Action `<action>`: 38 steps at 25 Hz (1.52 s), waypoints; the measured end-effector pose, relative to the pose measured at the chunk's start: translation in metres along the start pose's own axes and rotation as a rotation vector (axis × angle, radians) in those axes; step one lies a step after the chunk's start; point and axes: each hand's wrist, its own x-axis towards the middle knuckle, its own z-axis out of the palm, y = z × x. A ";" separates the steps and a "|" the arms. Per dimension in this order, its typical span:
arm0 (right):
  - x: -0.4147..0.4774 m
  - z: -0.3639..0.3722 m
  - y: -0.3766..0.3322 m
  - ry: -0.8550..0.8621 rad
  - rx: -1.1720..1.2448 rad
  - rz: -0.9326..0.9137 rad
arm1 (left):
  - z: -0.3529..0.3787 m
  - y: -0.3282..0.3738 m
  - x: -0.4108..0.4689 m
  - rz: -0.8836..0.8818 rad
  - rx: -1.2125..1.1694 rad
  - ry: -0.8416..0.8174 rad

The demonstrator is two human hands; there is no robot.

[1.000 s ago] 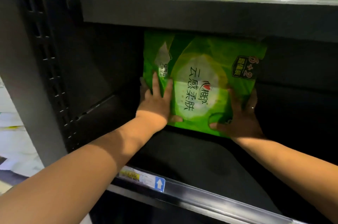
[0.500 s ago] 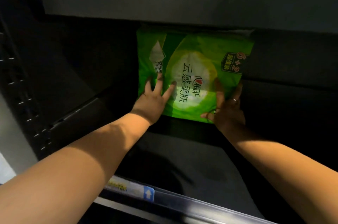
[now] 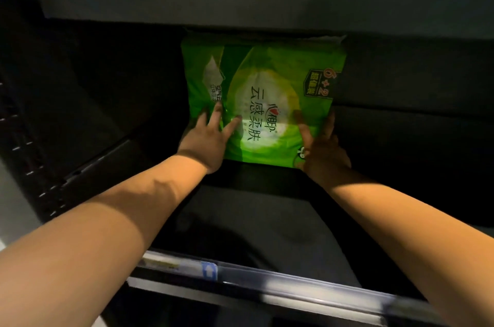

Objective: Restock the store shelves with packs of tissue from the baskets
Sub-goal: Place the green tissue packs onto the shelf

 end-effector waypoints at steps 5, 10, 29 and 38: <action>-0.034 -0.020 0.008 -0.128 -0.091 -0.017 | -0.020 0.012 -0.016 -0.023 -0.080 -0.001; -0.087 -0.049 0.007 -0.090 -0.124 -0.065 | -0.047 0.033 -0.053 0.105 -0.210 -0.008; -0.371 -0.106 0.198 0.117 -0.127 0.350 | -0.141 0.305 -0.211 0.709 -0.531 0.032; -0.577 -0.121 0.386 -0.050 -0.250 0.653 | -0.169 0.563 -0.321 1.002 -0.554 -0.058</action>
